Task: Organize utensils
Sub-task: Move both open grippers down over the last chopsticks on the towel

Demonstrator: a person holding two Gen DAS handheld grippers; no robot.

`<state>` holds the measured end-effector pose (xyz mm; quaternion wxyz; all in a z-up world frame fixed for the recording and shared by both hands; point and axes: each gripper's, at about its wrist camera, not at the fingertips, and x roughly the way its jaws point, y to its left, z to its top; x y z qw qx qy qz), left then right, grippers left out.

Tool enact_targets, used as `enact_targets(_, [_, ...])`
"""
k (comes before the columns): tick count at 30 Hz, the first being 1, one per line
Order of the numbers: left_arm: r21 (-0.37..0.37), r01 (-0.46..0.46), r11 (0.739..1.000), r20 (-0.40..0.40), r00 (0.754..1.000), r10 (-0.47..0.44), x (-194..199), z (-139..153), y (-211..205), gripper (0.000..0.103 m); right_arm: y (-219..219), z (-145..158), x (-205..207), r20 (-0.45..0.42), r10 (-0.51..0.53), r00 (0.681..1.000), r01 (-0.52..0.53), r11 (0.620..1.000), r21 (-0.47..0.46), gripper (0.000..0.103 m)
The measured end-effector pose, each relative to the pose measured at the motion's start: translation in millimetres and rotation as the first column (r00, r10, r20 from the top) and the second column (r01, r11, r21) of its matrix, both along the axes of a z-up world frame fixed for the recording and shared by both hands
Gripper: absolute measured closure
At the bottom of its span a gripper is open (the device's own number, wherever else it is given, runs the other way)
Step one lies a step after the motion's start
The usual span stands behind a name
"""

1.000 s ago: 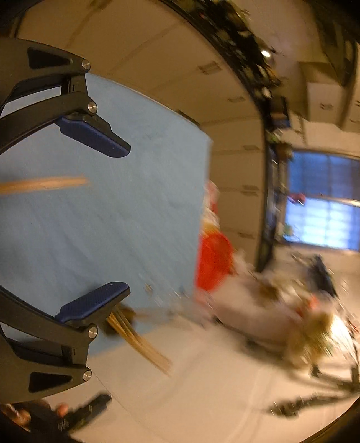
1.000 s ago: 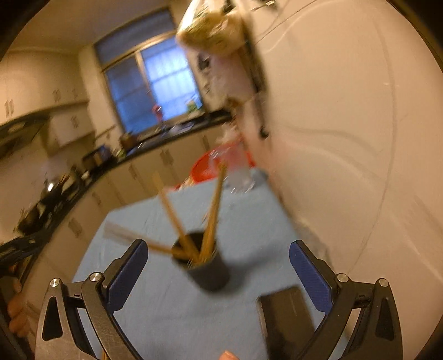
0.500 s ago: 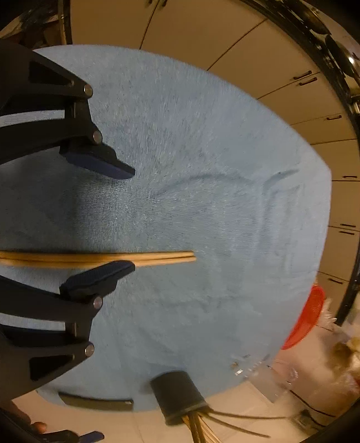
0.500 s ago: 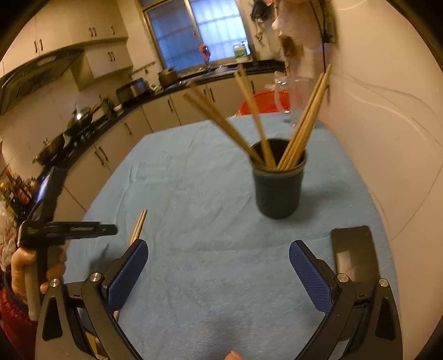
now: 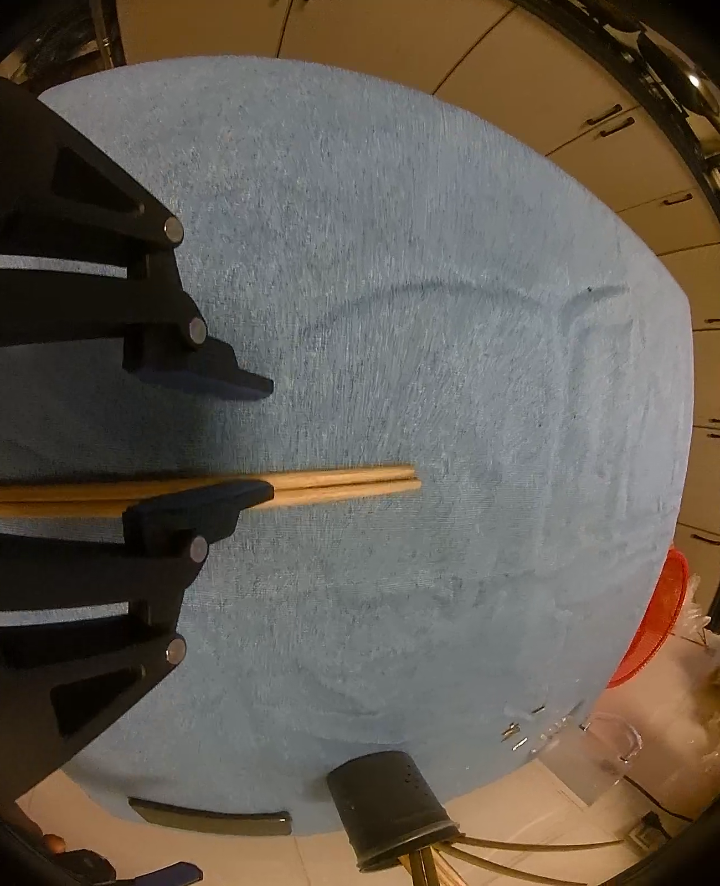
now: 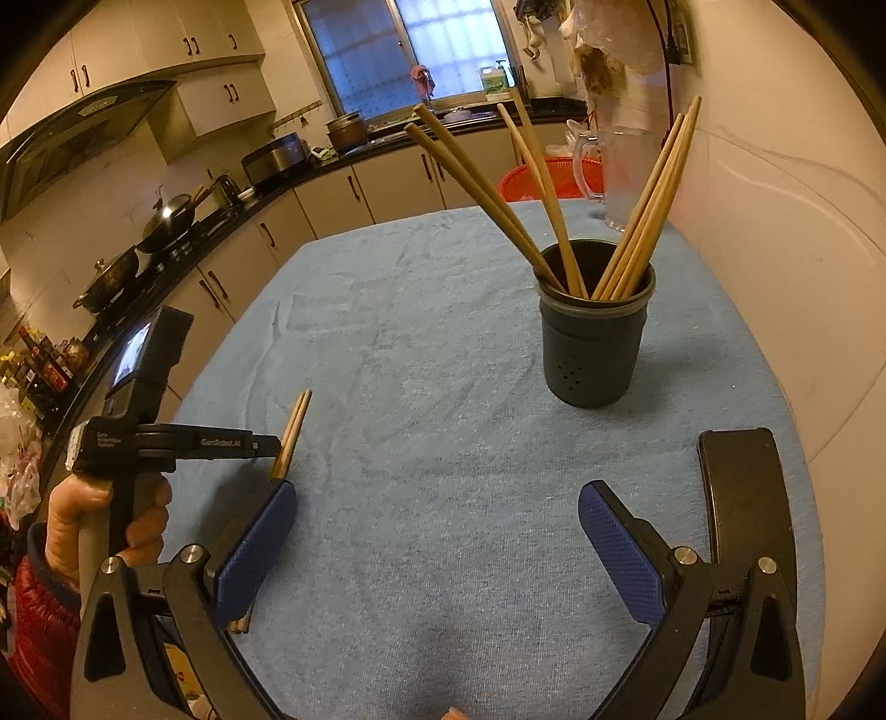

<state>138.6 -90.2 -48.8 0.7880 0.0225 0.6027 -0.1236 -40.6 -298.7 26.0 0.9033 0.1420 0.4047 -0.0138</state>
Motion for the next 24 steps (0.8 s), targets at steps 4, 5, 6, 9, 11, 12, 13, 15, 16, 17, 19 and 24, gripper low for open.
enact_targets(4, [0.011, 0.01, 1.0, 0.003, 1.0, -0.01, 1.8, -1.8, -3.9, 0.074, -1.5, -2.0, 1.0, -0.001, -0.003, 1.0, 0.003, 1.0, 0.007, 0.0])
enact_targets(5, [0.013, 0.008, 1.0, 0.004, 1.0, -0.008, 3.1, -2.2, -3.9, 0.074, -1.4, -1.5, 0.6, -0.002, -0.002, 1.0, 0.002, 1.0, 0.008, 0.0])
enact_targets(6, [0.014, 0.007, 1.0, 0.005, 1.0, -0.007, 5.2, -2.7, -5.2, 0.074, -1.4, -2.1, 0.6, -0.003, -0.002, 1.0, 0.002, 1.0, 0.012, 0.0])
enact_targets(9, [0.04, -0.003, 0.999, 0.0, 1.0, 0.003, 11.6, -7.2, -8.9, 0.076, -0.7, -2.5, 1.1, -0.008, -0.004, 1.0, 0.004, 1.0, 0.016, 0.0])
enact_targets(11, [0.083, -0.006, 0.997, 0.01, 1.0, 0.005, 15.6, -9.1, -14.0, 0.086, 0.5, -3.1, 1.3, -0.01, 0.001, 1.0, -0.001, 1.0, 0.02, 0.0])
enact_targets(12, [0.103, -0.003, 0.995, 0.018, 1.0, 0.001, 14.8, -9.2, -14.3, 0.088, 1.9, -3.2, 1.6, -0.011, 0.005, 1.0, -0.005, 1.0, 0.018, 0.0])
enact_targets(13, [0.106, 0.0, 0.994, 0.022, 1.0, -0.003, 14.7, -9.7, -13.5, 0.089, 3.0, -3.2, 1.4, -0.012, 0.008, 1.0, -0.008, 1.0, 0.016, 0.0])
enact_targets(15, [0.121, -0.009, 0.993, 0.025, 1.0, 0.006, 10.6, -9.3, -5.4, 0.093, 7.0, -3.4, 3.0, -0.016, 0.019, 1.0, -0.019, 1.0, 0.011, 0.0])
enact_targets(16, [0.115, -0.022, 0.993, 0.025, 1.0, 0.019, 8.2, -9.1, 2.8, 0.093, 9.2, -3.6, 4.5, -0.019, 0.026, 0.999, -0.026, 1.0, 0.012, 0.002])
enact_targets(17, [0.106, -0.028, 0.994, 0.026, 0.999, 0.026, 5.9, -9.1, 10.0, 0.093, 11.9, -3.9, 5.9, -0.022, 0.035, 0.999, -0.034, 0.999, 0.012, 0.002])
enact_targets(19, [0.097, -0.058, 0.994, 0.033, 0.998, 0.056, 0.9, -8.5, 30.0, 0.094, 20.7, -4.8, 13.3, -0.033, 0.065, 0.997, -0.065, 0.998, 0.02, 0.007])
enact_targets(24, [0.045, -0.123, 0.991, 0.026, 0.992, 0.122, -7.2, -6.1, 66.5, 0.096, 45.8, -16.8, 54.6, -0.124, 0.178, 0.976, -0.162, 0.979, 0.125, 0.022])
